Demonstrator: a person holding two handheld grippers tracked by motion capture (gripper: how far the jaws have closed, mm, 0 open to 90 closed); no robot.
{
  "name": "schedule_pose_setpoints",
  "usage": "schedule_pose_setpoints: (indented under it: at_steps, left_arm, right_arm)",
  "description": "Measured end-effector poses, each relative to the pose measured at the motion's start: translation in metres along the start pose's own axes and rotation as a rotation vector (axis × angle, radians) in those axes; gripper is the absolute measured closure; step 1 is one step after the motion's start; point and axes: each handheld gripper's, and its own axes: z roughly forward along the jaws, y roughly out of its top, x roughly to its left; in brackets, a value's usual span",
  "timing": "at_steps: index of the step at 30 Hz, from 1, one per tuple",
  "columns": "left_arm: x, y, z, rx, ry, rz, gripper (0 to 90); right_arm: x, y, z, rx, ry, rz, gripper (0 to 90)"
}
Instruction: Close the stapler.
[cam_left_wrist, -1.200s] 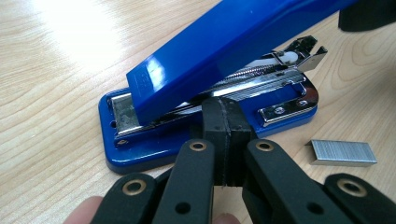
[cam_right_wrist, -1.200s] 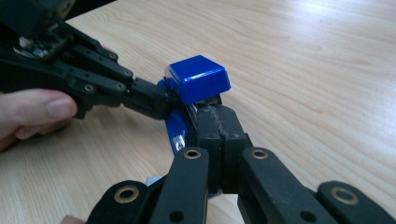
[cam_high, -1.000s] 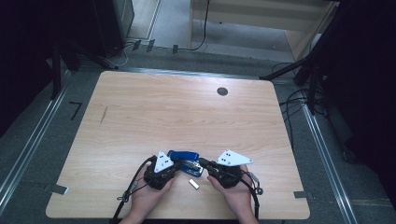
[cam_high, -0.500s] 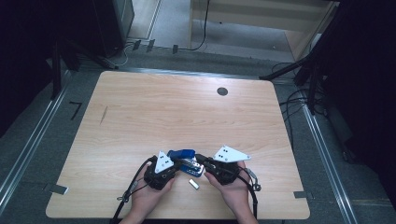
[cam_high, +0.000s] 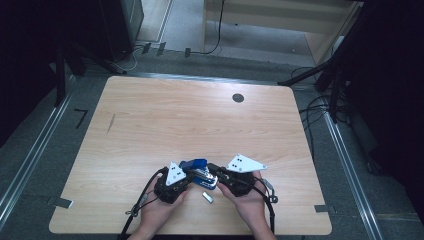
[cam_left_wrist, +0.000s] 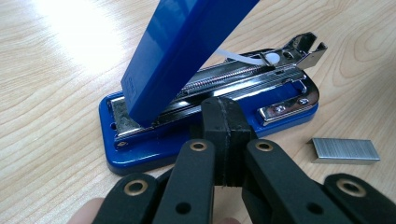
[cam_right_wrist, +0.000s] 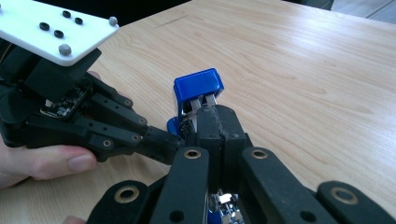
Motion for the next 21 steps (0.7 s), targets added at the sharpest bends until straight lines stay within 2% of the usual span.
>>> schedule_pose_setpoints:
  at_steps: [14, 21]
  left_arm:
    - [-0.001, 0.000, 0.000, 0.000, 0.004, 0.010, 90.0]
    - [-0.001, 0.000, 0.000, -0.001, 0.003, 0.008, 90.0]
  right_arm:
    - [0.004, 0.012, 0.007, -0.015, 0.010, -0.013, 90.0]
    - [0.006, 0.019, 0.011, -0.004, 0.013, -0.034, 90.0]
